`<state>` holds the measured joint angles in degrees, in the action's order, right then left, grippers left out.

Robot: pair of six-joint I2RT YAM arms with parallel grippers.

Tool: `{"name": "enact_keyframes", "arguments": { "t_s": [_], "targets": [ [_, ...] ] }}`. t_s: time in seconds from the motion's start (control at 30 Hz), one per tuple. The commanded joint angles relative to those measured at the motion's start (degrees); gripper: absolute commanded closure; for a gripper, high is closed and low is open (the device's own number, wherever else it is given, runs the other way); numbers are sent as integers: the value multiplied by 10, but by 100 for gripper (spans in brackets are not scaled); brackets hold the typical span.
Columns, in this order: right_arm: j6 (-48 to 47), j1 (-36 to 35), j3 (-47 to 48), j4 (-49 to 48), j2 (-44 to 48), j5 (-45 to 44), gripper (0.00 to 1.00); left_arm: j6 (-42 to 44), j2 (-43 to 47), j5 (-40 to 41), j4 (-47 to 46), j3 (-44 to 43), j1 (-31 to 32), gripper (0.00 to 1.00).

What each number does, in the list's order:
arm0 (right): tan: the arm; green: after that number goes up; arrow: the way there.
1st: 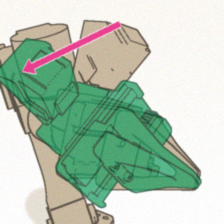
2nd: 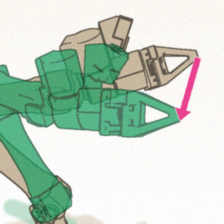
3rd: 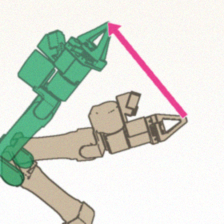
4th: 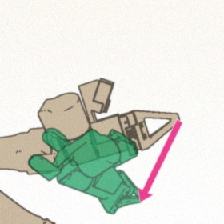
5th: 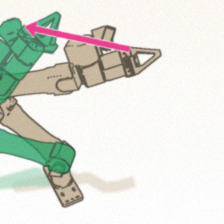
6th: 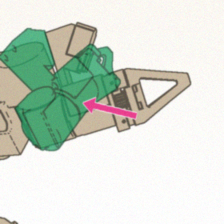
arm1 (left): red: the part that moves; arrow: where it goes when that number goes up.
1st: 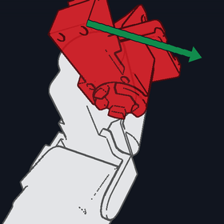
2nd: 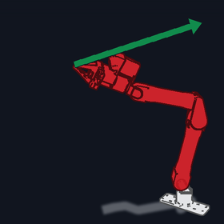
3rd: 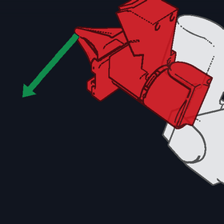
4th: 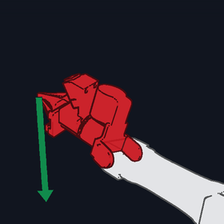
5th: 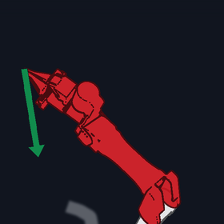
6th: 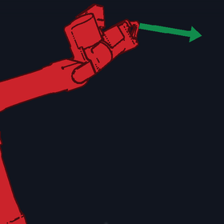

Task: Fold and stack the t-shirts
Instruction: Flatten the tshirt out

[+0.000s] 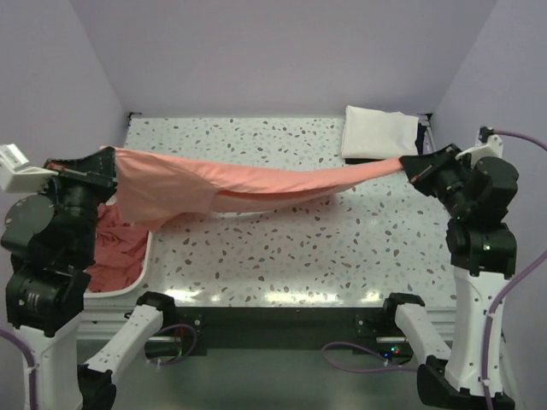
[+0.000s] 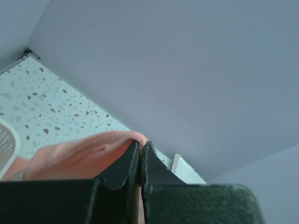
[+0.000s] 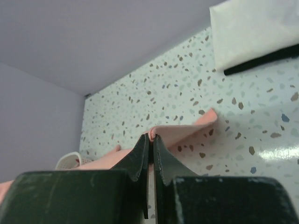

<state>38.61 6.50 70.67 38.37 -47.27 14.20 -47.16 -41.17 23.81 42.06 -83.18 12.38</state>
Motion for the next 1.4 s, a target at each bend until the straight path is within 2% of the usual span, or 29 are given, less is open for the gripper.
{"name": "enact_keyframes", "arguments": {
  "t_s": [0.0, 0.13, 0.3, 0.53, 0.63, 0.73, 0.83, 0.87, 0.93, 0.97, 1.03, 1.1, 1.13, 1.2, 1.23, 1.37],
  "targets": [
    [2, 4, 113, 79, 2, -26, 100, 19, -1, -21, 3, -87, -3, 100],
    [8, 3, 225, 93, -28, -38, 100, 28, -27, -26, 10, -146, -3, 100],
    [37, 4, 265, 35, -91, -29, 100, 41, -80, -11, -37, -153, -3, 100],
    [80, 3, 247, -155, -212, -14, 100, 74, -214, -16, -198, -129, -3, 100],
    [100, 4, 256, -237, -278, -14, 100, 98, -301, -20, -259, -165, -7, 100],
    [118, 3, 305, -292, -363, -7, 100, 96, -408, -73, -292, -249, -45, 100],
    [134, 3, 383, -318, -438, -3, 100, 72, -521, -145, -290, -381, -88, 100],
    [136, 3, 406, -320, -454, -3, 100, 66, -568, -160, -286, -456, -96, 100],
    [136, 3, 474, -309, -494, -2, 100, 58, -599, -188, -286, -524, -119, 100],
    [136, 3, 493, -306, -505, -1, 100, 55, -607, -196, -292, -528, -124, 100],
    [130, 4, 523, -297, -517, -4, 100, 47, -591, -210, -323, -510, -149, 100],
    [129, 4, 511, -298, -512, -2, 100, 46, -546, -209, -356, -436, -155, 100],
    [129, 3, 472, -306, -506, 0, 100, 47, -531, -209, -363, -376, -158, 100],
    [129, 3, 421, -312, -482, 4, 100, 47, -495, -208, -357, -328, -161, 100],
    [128, 4, 364, -314, -474, 4, 100, 45, -484, -213, -354, -302, -164, 100],
    [125, 4, 191, -316, -422, 10, 100, 23, -404, -233, -364, -85, -165, 100]
  ]
}}
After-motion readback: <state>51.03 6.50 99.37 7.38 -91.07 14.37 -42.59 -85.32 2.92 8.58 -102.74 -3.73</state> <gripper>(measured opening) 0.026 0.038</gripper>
